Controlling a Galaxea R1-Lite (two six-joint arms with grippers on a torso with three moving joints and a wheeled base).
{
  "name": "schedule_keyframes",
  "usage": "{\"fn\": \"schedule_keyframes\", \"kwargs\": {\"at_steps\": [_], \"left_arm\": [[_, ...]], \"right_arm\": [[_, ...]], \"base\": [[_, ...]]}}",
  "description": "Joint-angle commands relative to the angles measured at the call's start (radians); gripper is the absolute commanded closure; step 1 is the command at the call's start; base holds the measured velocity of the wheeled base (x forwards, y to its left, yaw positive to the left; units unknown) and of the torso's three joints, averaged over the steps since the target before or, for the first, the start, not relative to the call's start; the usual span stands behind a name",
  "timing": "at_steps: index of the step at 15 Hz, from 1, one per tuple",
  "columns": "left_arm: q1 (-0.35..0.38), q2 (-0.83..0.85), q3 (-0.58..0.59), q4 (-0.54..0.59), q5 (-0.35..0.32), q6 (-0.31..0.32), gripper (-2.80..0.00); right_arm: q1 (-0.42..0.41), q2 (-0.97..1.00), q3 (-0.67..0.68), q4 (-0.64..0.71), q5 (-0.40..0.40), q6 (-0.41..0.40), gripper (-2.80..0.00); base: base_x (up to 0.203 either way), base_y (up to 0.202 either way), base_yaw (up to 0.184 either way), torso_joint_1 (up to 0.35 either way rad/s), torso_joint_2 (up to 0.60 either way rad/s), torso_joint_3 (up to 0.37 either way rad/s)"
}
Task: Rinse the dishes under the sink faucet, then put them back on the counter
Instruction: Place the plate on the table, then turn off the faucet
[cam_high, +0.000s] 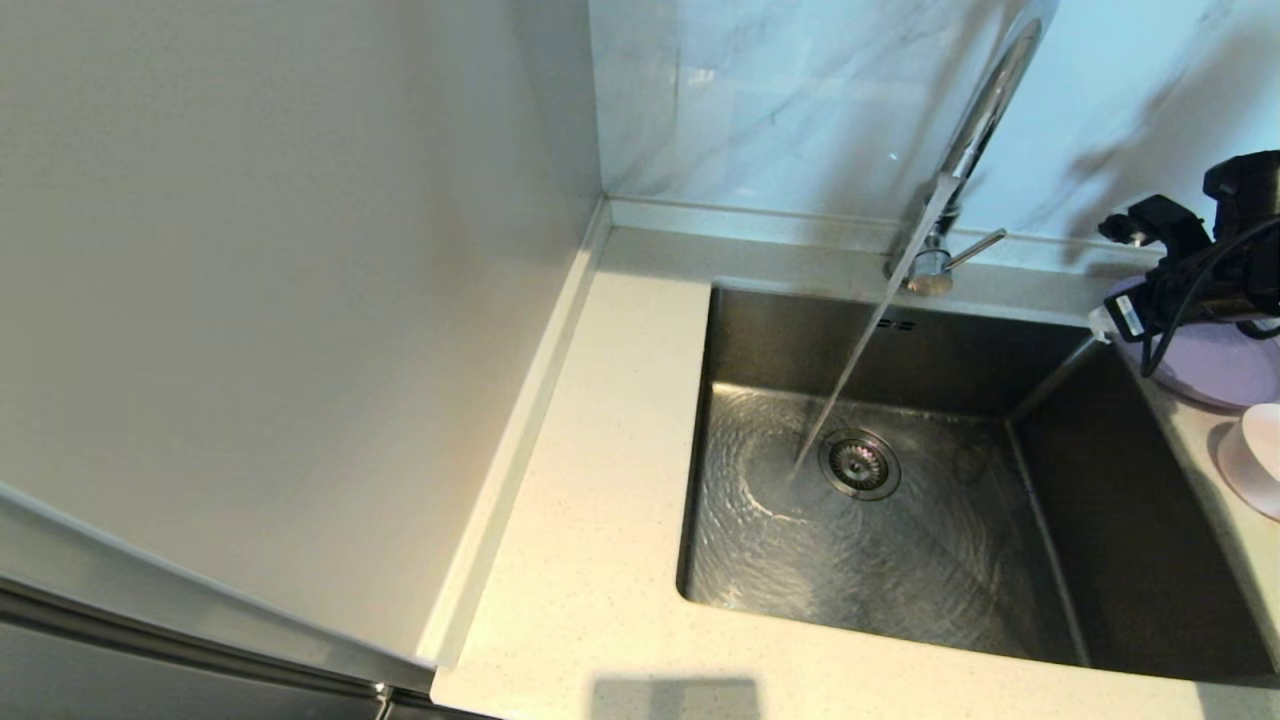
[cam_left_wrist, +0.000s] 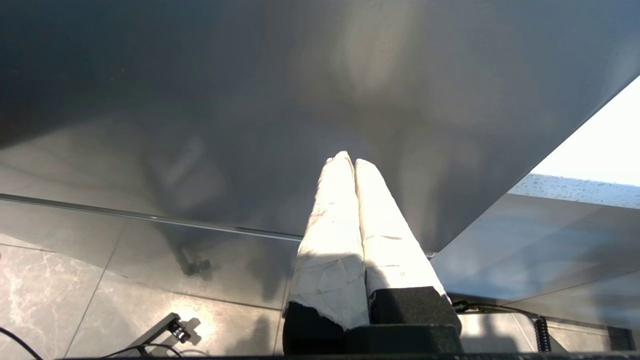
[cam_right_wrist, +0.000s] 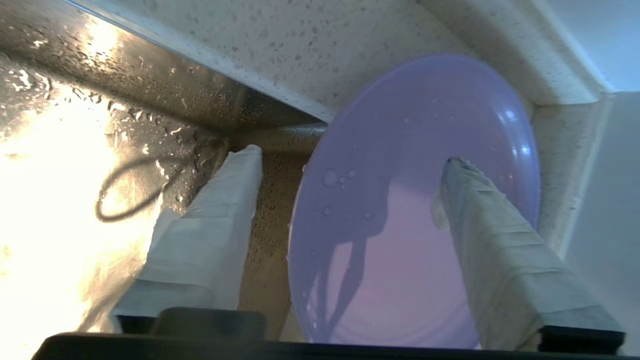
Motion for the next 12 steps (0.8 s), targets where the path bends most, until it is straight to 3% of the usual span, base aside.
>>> {"fn": "schedule_keyframes", "kwargs": {"at_steps": [1, 7, 8, 12], "left_arm": [[0.0, 0.0, 0.0, 0.0, 0.0, -0.001, 0.0], [0.0, 0.0, 0.0, 0.0, 0.0, -0.001, 0.0], [0.0, 0.0, 0.0, 0.0, 0.0, -0.001, 0.0], [0.0, 0.0, 0.0, 0.0, 0.0, -0.001, 0.0]], "right_arm": [[0.0, -0.052, 0.002, 0.01, 0.002, 0.005, -2.8], [0.001, -0.226, -0.023, 0.241, 0.063, 0.097, -2.8], [0.0, -0.241, -0.026, 0.265, 0.063, 0.103, 0.0], [0.0, -0.292, -0.049, 0.417, 0.091, 0.112, 0.0]], "base": [[0.0, 0.0, 0.0, 0.0, 0.0, 0.0], [0.0, 0.0, 0.0, 0.0, 0.0, 0.0], [0.0, 0.0, 0.0, 0.0, 0.0, 0.0], [0.0, 0.0, 0.0, 0.0, 0.0, 0.0]]}}
